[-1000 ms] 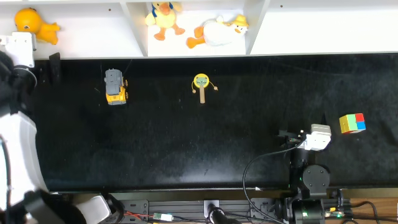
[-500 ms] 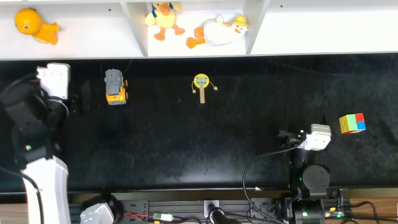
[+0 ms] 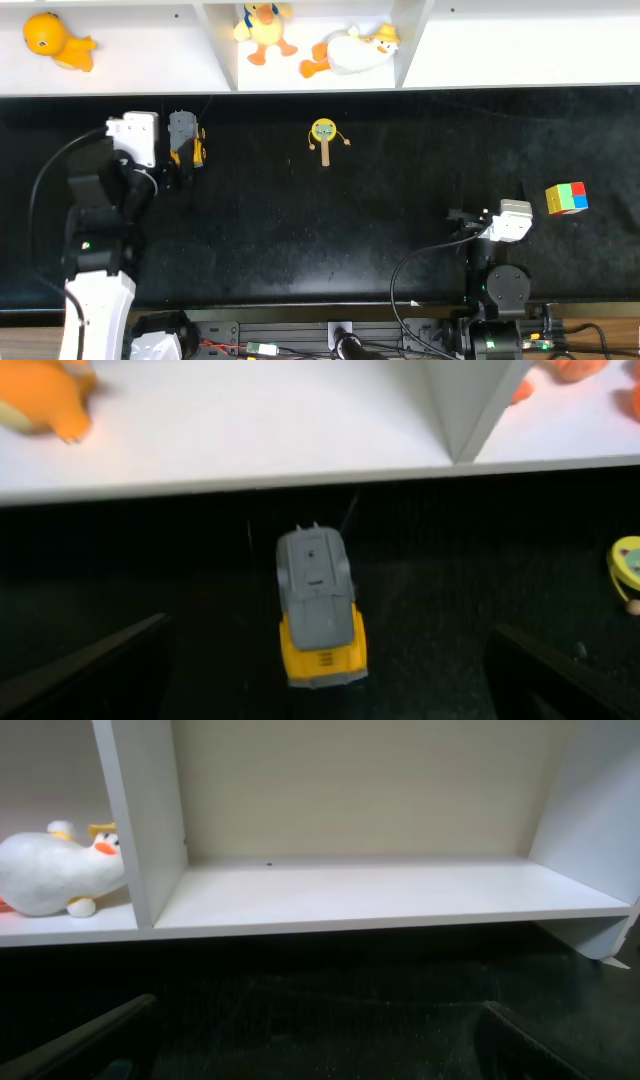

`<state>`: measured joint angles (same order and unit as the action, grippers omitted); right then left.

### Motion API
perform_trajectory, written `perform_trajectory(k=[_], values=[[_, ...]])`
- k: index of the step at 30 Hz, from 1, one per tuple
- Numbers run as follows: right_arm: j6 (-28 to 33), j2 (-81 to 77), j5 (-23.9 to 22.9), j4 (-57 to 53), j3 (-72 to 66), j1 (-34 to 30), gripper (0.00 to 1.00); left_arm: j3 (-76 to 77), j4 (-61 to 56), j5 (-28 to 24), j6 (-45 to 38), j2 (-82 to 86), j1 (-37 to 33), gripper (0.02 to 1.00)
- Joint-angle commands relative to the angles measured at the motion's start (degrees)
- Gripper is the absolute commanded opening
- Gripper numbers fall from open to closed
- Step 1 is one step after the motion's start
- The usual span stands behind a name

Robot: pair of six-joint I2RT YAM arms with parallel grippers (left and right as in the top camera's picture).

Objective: Store Toys

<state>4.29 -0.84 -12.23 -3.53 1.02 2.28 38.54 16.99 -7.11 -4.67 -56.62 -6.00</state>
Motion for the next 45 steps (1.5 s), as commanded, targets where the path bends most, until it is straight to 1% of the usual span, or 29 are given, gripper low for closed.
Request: perform_trajectory(k=[1,6,11,15,20,34,45], values=[[0.00,0.63,-0.24,0.33,-0.74,0.33,0.996,-0.63,-2.56,3.17,4.55,-6.36,0.07,0.998],[0.00,0.63,-0.26,0.33,-0.74,0.33,0.996,-0.61,-6.54,3.13,4.55,-11.28,0.07,0.996],[0.00,0.63,-0.24,0.33,-0.74,0.33,0.993,-0.63,-6.86,2.89,4.55,-14.19,0.07,0.998],[0.00,0.63,-0.24,0.33,-0.74,0.33,0.996,-0.63,-8.72,0.87,4.52,-17.11,0.07,0.998],[0.00,0.63,-0.24,0.33,-0.74,0.33,0.996,-0.61,-10.10,-0.35,4.52,-20.00,0.09,0.998],[0.00,0.63,-0.24,0.33,-0.74,0.33,0.996,-0.61,-13.40,-0.26,4.52,-24.26,0.09,0.998],[0.00,0.63,-0.24,0.33,-0.74,0.33,0.996,-0.61,-13.92,0.76,4.52,-24.96,0.09,0.998]])
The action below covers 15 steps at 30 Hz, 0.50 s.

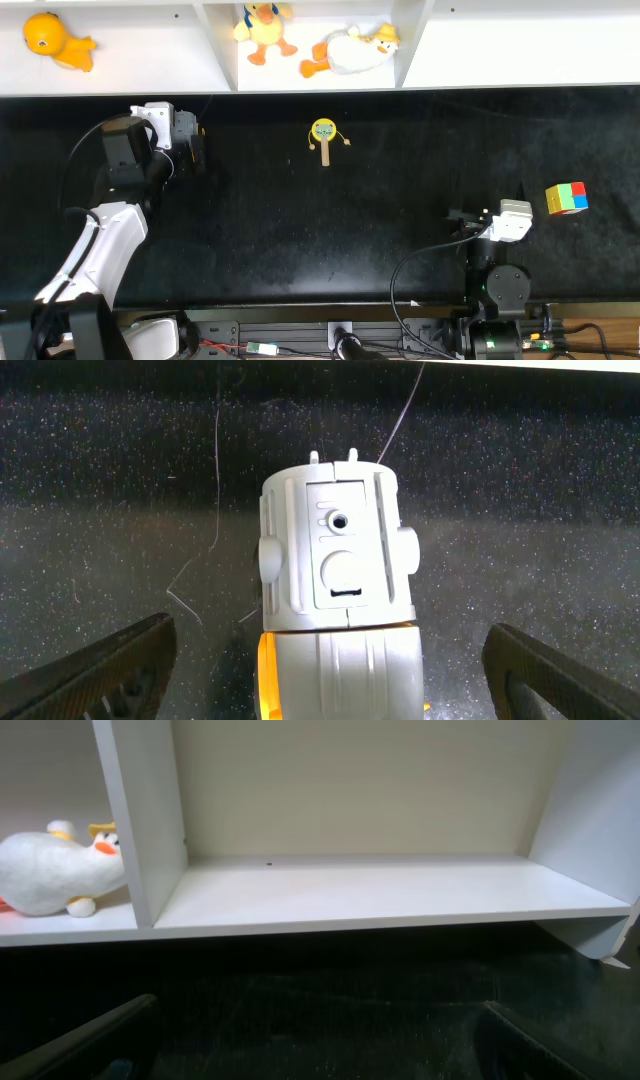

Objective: Store Toys

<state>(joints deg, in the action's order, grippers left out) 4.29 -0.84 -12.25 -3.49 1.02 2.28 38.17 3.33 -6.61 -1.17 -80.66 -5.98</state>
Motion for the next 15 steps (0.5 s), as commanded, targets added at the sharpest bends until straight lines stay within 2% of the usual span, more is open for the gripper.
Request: perform_trajectory(k=[1,15], values=[[0.00,0.63,-0.22,0.31,-0.74,0.33,0.993,-0.24,-0.24,0.26,1.03,-1.07,0.07,0.998],[0.00,0.63,-0.22,0.31,-0.74,0.33,0.996,-0.24,-0.11,0.26,-1.01,-2.62,0.17,1.000]])
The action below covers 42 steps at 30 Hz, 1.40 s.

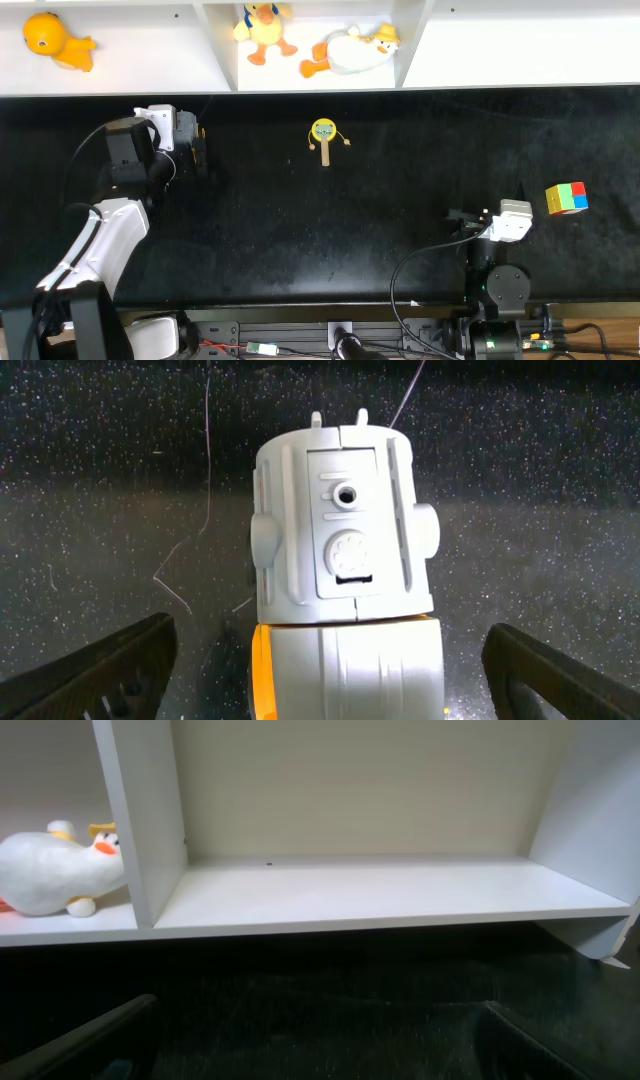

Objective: Store Toys

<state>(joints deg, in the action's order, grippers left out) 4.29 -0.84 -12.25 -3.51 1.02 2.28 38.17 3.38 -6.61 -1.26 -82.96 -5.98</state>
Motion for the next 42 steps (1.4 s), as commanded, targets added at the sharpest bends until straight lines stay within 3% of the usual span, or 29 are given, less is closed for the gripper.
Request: perform_trajectory(k=[1,6,11,28,42], values=[[0.00,0.63,-0.22,0.31,-0.74,0.33,0.993,-0.24,-0.15,0.26,-1.55,-0.33,0.17,0.998],[0.00,0.63,-0.22,0.31,-0.74,0.33,0.993,-0.24,-0.17,0.31,-2.16,-0.33,0.22,0.969],[0.00,0.63,-0.22,0.31,-0.74,0.33,0.996,-0.24,-0.24,0.31,-2.16,-0.33,0.22,0.794],[0.00,0.63,-0.24,0.31,-0.74,0.33,0.993,-0.24,-1.68,0.28,-2.14,-0.26,0.22,0.402],[0.00,0.63,-0.22,0.31,-0.74,0.33,0.996,-0.24,1.53,0.31,-2.14,6.86,0.22,0.323]])
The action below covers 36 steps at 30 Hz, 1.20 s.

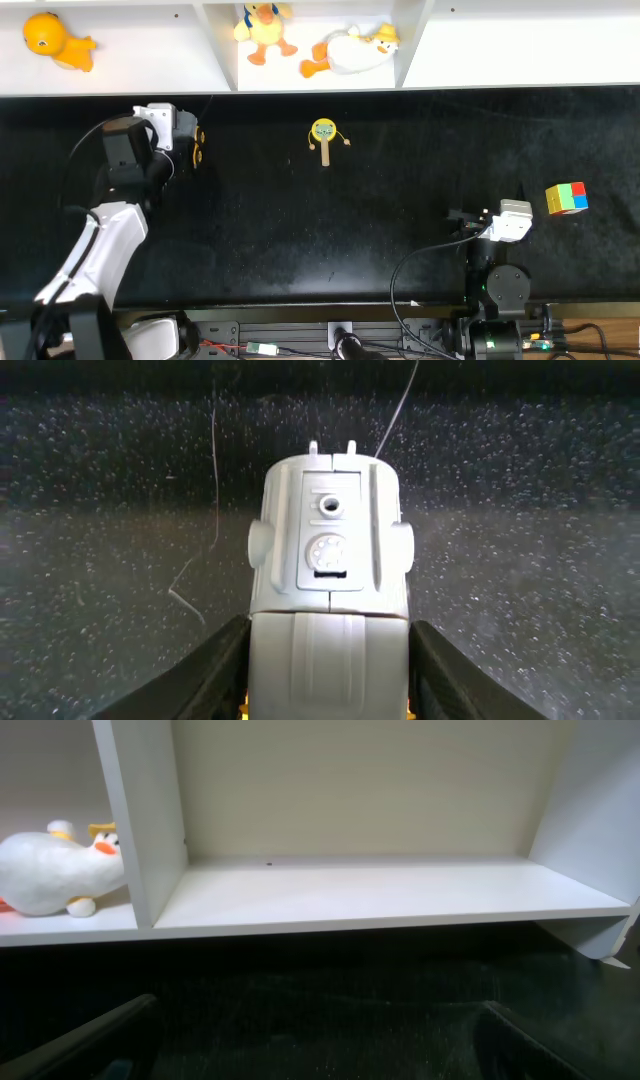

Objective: Store Toys

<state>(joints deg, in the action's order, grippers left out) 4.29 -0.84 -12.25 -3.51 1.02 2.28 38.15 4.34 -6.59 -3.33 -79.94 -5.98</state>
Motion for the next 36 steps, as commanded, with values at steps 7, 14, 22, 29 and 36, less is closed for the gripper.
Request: perform_trajectory(k=[7,14,22,29,36], values=[[0.00,0.63,-0.22,0.31,-0.74,0.33,0.996,-0.22,2.23,0.85,-0.07,9.55,0.22,0.283],[0.00,0.63,-0.24,0.33,-0.74,0.33,0.993,-0.22,1.44,1.79,-0.04,14.73,0.22,0.257],[0.00,0.63,-0.22,0.33,-0.74,0.33,0.996,-0.22,-4.79,1.77,0.24,15.74,0.22,0.257],[0.00,0.63,-0.22,0.31,-0.74,0.33,0.996,-0.22,-12.59,1.79,0.42,12.48,0.22,0.257],[0.00,0.63,-0.22,0.31,-0.74,0.33,0.993,-0.13,-20.02,1.75,1.53,7.15,0.22,0.264]])
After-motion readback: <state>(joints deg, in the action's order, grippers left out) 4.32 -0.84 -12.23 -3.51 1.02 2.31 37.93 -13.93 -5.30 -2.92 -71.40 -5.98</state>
